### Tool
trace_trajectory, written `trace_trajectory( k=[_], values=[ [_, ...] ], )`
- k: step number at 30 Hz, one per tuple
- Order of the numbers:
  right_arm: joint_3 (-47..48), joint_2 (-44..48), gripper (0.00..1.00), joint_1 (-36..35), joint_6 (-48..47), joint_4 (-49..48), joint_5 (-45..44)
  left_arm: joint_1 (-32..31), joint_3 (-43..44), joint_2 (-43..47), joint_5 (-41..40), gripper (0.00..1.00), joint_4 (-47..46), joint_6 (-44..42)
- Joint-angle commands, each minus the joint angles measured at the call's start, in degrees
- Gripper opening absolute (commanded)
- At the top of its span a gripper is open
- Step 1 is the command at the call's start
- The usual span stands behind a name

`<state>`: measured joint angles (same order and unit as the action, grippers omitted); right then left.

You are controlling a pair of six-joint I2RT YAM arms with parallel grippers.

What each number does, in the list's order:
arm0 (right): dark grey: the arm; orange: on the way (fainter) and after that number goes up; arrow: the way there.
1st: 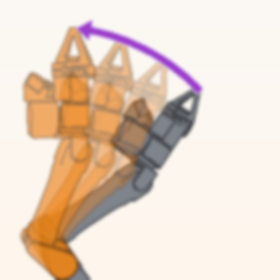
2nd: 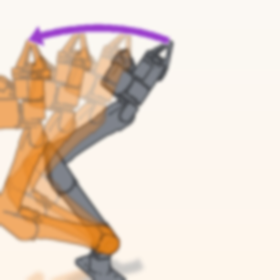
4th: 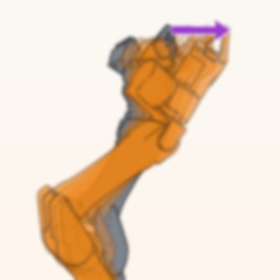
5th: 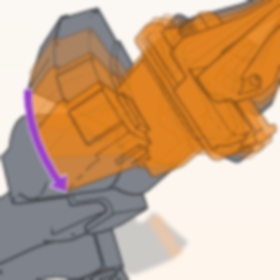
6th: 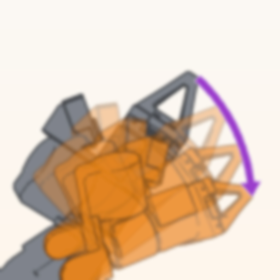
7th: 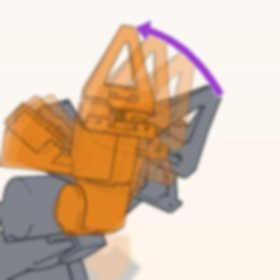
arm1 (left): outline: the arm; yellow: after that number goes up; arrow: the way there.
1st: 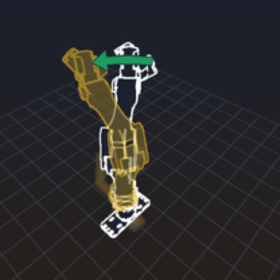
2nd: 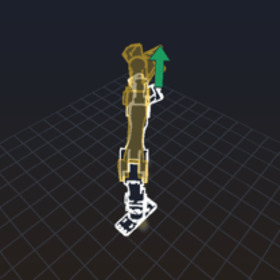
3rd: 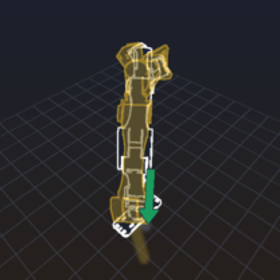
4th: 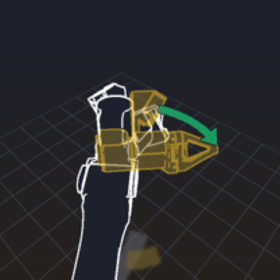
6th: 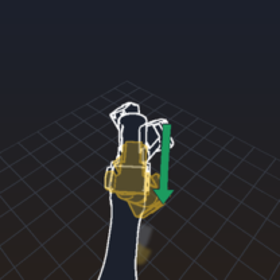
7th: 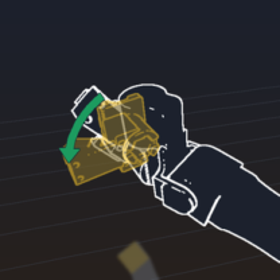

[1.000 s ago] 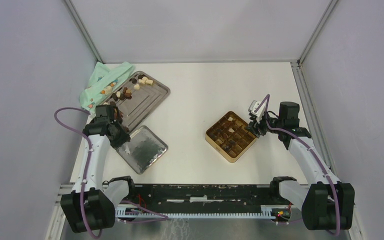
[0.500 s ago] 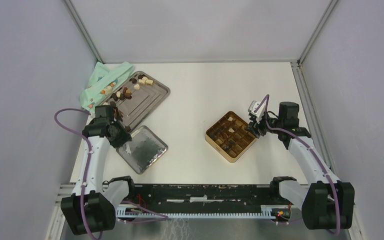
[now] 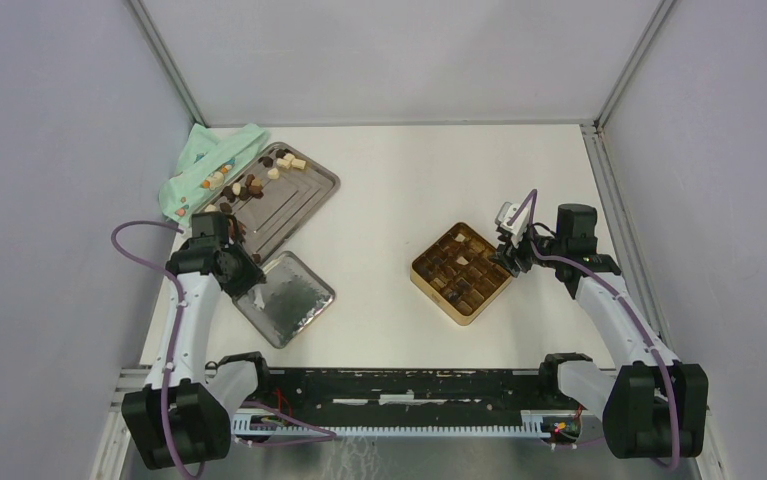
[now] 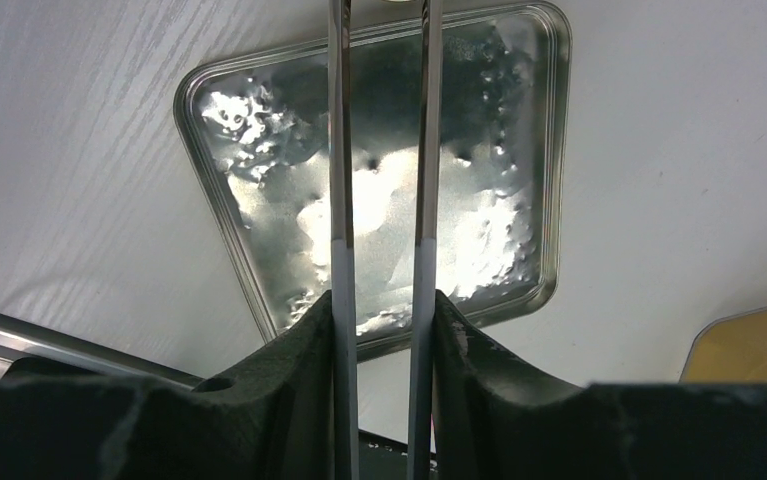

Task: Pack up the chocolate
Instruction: Pick up the fake chocolate from the plate.

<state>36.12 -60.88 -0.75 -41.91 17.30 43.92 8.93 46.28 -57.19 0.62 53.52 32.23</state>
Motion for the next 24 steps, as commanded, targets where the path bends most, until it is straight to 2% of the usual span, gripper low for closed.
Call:
trace_trajectory(
  k=[1,12,24],
  values=[
    [1.7,-0.2,0.57,-0.4,-0.8,-0.7,1.2,0.3,-0.8,-0.2,1.5,0.41,-2.6,0.9],
    [1.7,-0.4,0.58,-0.5,-1.0,-0.4,1.1,0.3,-0.6,-1.0,3.8,0.43,-3.8,1.0],
    [1.8,-0.3,0.58,-0.4,-1.2,-0.3,1.1,0.2,-0.4,-4.6,0.7,0.41,-4.9,-1.0]
  ],
)
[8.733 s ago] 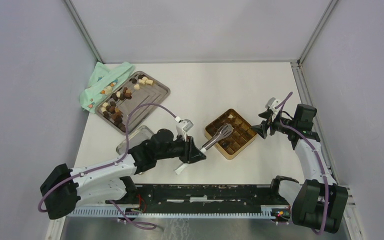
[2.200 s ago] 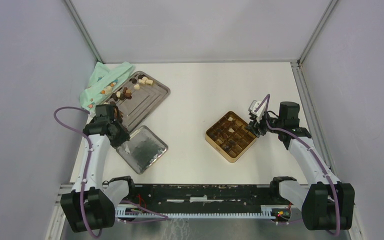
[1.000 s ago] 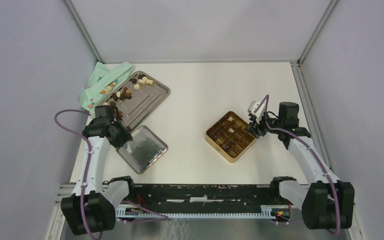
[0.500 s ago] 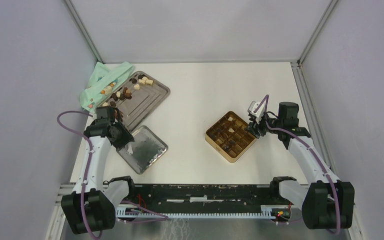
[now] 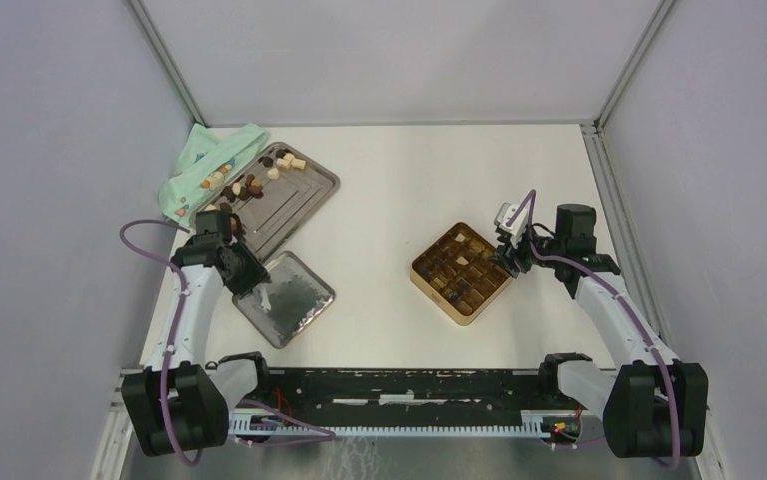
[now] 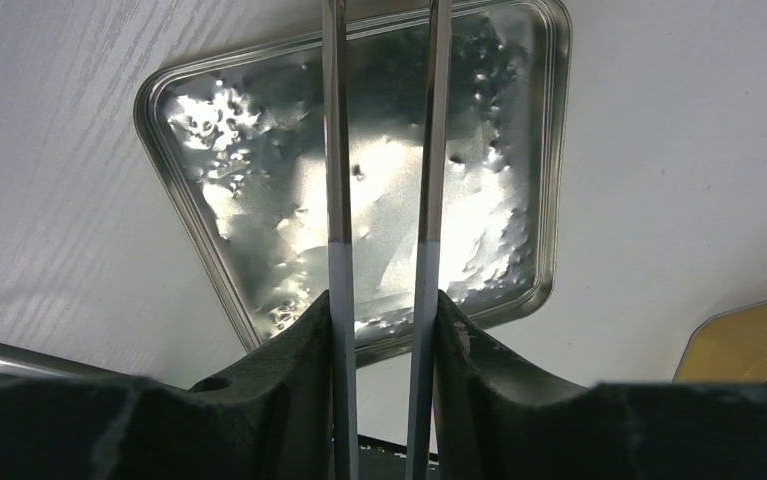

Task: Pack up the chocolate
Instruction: Pick up the fake chocolate from the plate.

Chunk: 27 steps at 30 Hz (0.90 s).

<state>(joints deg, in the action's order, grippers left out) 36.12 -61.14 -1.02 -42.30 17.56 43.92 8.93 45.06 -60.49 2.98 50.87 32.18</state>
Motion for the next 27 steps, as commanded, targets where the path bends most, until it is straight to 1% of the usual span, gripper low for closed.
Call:
trace_trajectory(
  k=[1,8,14,19,20,21,22,23,24,26,27],
  values=[
    [1.8,-0.2,0.58,-0.2,-0.8,-0.6,1.1,0.2,1.0,-1.7,-1.7,0.4,-2.3,-1.2],
    [1.8,-0.2,0.58,-0.2,-0.8,-0.6,1.1,0.1,1.0,-2.5,-0.6,0.38,-2.0,-2.7],
    [1.8,-0.2,0.58,-0.2,-0.9,-0.6,1.1,-0.1,1.8,-2.2,0.6,0.39,-0.6,-3.7],
    [1.8,-0.2,0.58,-0.2,-0.9,-0.6,1.1,-0.5,1.8,-2.1,0.2,0.38,-0.1,-4.0],
    [1.8,-0.1,0.58,-0.1,-0.9,-0.5,1.0,-0.6,1.8,-2.2,0.2,0.37,-0.1,-3.9],
    [1.8,-0.1,0.58,-0.2,-0.9,-0.5,1.0,-0.7,1.7,-2.0,0.2,0.32,-0.1,-3.9],
    [1.8,-0.1,0.58,-0.2,-0.9,-0.5,1.0,-0.7,1.8,-2.1,0.3,0.25,-0.1,-4.0],
    [1.8,-0.1,0.58,-0.2,-0.9,-0.5,1.1,-0.8,1.9,-2.0,0.4,0.16,-0.1,-4.0],
    [1.8,-0.1,0.58,-0.2,-0.9,-0.5,1.0,-0.8,2.1,-2.0,0.6,0.1,-0.1,-4.2],
    [1.8,-0.1,0.58,-0.2,-1.0,-0.4,1.0,-0.8,2.8,-1.4,0.5,0.03,0.1,-4.1],
    [1.8,-0.2,0.58,-0.2,-0.9,-0.4,1.0,-0.8,3.2,-0.9,0.2,0.02,0.1,-4.1]
  ],
)
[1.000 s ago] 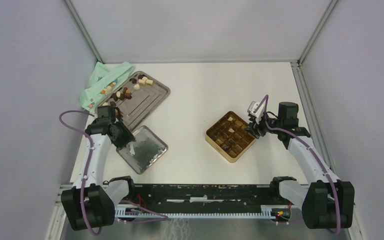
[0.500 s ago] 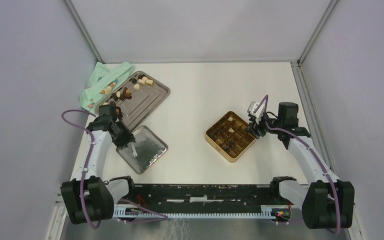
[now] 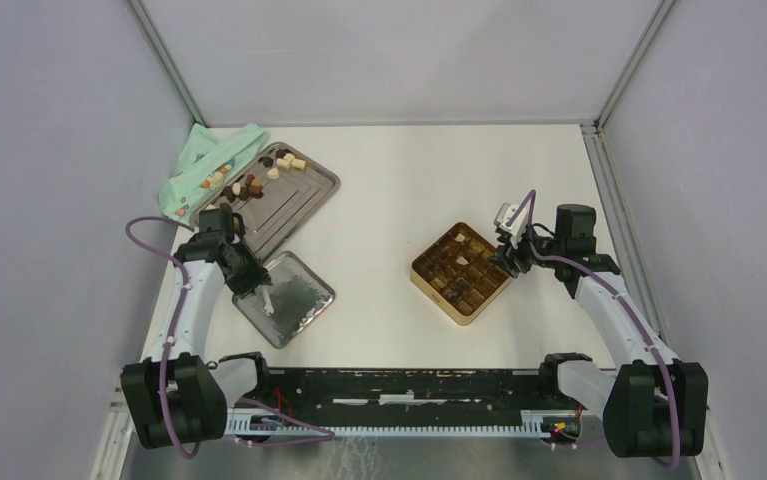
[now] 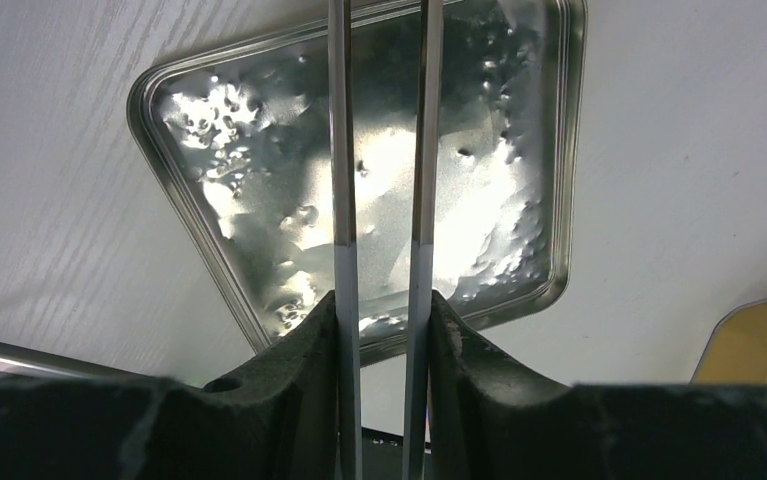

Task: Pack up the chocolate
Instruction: Pick up the fake chocolate from the plate.

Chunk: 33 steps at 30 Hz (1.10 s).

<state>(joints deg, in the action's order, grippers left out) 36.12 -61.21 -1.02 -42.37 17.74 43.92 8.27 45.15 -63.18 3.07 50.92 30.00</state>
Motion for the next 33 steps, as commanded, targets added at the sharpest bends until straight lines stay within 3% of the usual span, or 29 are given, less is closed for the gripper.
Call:
trace_trajectory(
  k=[1,16,24,33],
  values=[
    [1.8,-0.1,0.58,-0.2,-0.9,-0.7,1.1,-0.2,3.7,2.2,-0.2,0.02,0.1,-1.8],
    [1.7,-0.4,0.58,-0.2,-1.4,-0.5,1.0,-0.2,2.8,7.7,1.9,0.02,-3.4,-1.0],
    [1.8,-0.4,0.58,-0.1,-2.2,0.0,1.0,-0.2,2.0,12.3,14.5,0.02,-6.1,1.3],
    [2.2,-0.5,0.59,4.3,-2.7,0.9,2.8,-2.9,-4.8,18.6,30.3,0.02,-17.4,5.7]
  ],
)
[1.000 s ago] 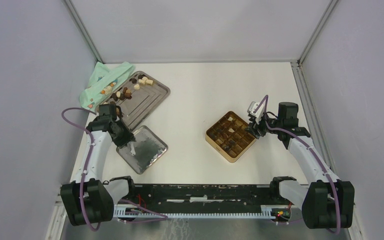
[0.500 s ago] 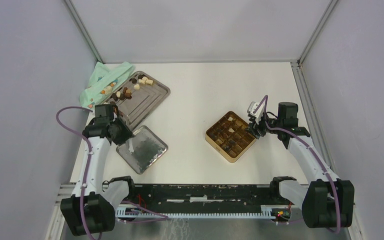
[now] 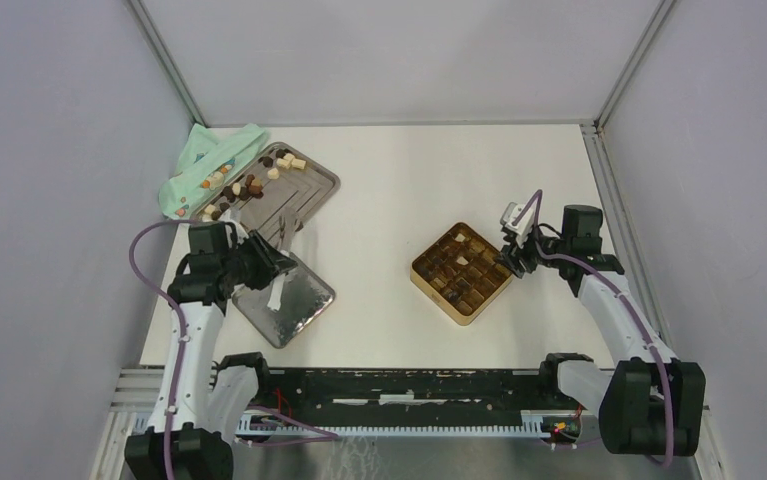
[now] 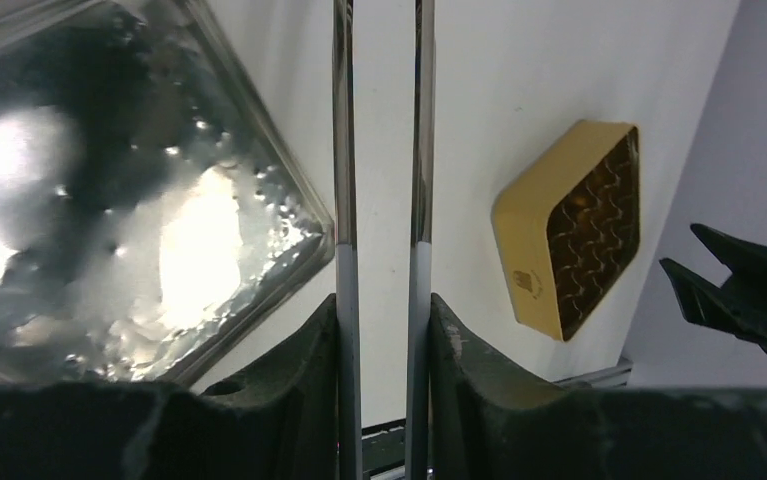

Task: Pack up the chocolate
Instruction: Pick up the fake chocolate from the plate, then place the fake chocolate in the packing box.

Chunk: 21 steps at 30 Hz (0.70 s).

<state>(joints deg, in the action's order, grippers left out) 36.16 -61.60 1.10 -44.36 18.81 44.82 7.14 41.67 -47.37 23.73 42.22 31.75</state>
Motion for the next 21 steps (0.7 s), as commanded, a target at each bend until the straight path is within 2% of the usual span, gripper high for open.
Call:
trace_trajectory(
  k=[1,4,8,13,18,21],
  values=[
    [2.2,-0.3,0.59,2.6,-0.8,-0.1,1.9,-2.7,-2.0,3.6,11.0,0.02,-10.2,4.7],
    [2.4,-1.0,0.59,3.9,-0.9,0.2,1.5,-6.1,-3.8,5.4,12.8,0.02,-15.0,7.5],
    [2.4,-1.4,0.59,6.3,-0.9,0.2,1.6,-16.2,-5.7,6.4,10.9,0.02,-23.1,12.3],
    [2.2,-1.6,0.59,9.0,-0.2,-0.3,1.7,-30.8,-7.3,4.8,4.0,0.02,-33.6,18.0],
    [1.5,-1.4,0.59,11.0,1.7,-2.1,0.6,-44.2,-7.4,0.4,-3.9,0.02,-41.8,18.8],
    [1.0,-1.3,0.59,11.6,2.4,-3.1,0.4,-53.2,-5.6,-5.2,-9.7,0.02,-45.2,17.5]
  ],
)
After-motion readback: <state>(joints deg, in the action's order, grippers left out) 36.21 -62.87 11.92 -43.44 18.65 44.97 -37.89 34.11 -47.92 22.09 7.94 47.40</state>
